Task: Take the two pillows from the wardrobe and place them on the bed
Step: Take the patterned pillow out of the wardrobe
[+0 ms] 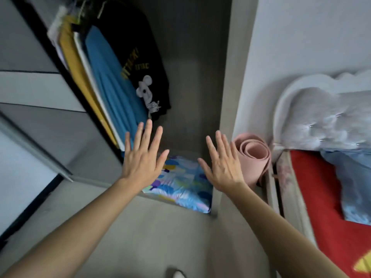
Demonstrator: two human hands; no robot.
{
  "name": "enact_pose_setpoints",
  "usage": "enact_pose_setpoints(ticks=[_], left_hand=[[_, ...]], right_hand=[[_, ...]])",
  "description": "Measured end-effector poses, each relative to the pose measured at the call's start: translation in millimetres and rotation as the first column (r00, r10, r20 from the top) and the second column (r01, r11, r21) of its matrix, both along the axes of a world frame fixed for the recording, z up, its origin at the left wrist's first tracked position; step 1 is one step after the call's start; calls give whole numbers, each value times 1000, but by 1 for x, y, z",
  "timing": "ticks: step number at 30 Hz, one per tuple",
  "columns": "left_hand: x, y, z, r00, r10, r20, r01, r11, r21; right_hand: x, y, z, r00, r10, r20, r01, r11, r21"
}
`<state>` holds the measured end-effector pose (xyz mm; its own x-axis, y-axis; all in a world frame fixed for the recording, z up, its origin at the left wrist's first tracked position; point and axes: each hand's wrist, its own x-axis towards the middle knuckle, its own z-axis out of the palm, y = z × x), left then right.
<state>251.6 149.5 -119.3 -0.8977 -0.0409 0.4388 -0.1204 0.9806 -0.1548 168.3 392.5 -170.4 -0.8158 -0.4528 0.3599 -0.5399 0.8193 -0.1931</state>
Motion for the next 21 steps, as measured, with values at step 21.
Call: enact_pose_setpoints(ticks=[21], left_hand=[[-52,-257,-20,987,-132,96,125,989,75]], right_hand=[[-19,-231,-6,982,-178,-59,186,965,184]])
